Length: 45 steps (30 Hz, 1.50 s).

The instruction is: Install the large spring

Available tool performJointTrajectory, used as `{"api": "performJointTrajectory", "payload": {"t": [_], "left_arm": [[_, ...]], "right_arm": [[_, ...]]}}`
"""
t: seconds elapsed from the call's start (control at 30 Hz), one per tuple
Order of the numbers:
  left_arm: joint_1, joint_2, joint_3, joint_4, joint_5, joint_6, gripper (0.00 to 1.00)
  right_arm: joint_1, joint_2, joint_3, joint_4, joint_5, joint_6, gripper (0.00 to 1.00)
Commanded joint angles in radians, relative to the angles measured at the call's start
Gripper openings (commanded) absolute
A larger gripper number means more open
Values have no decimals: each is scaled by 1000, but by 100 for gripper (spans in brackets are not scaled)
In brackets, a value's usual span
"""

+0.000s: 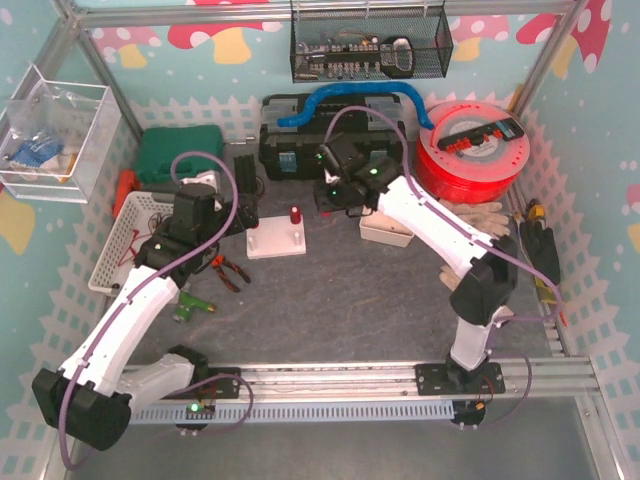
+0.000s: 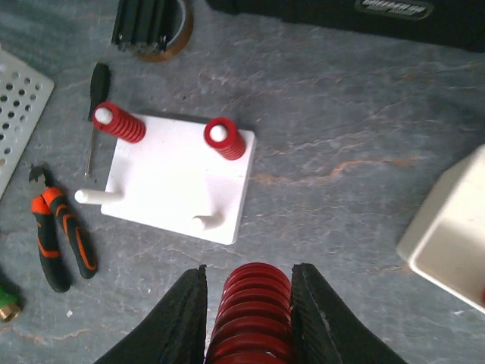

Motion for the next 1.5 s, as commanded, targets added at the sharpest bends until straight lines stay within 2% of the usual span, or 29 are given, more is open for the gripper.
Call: {"api": "performJointTrajectory", "payload": {"t": [0.0,0.33,0.63,0.93,1.47], "left_arm": [[3,-30,-15,-14,1,59,99],[3,-76,-2,-40,-147,84,99],[4,-68,22,-48,-251,121,99],[3,-65,24,-46,-283,140,99],[4,-73,38,-46,-274,136,99]], "right_arm": [[34,83,59,-31,-3,8,6],[92,285,159,-7,-36,-51,6],[99,365,224,-11,-22,-73,6],[99,401,253,-14,-59,-71,6],[100,476,284,-14,-31,-86,7]]}}
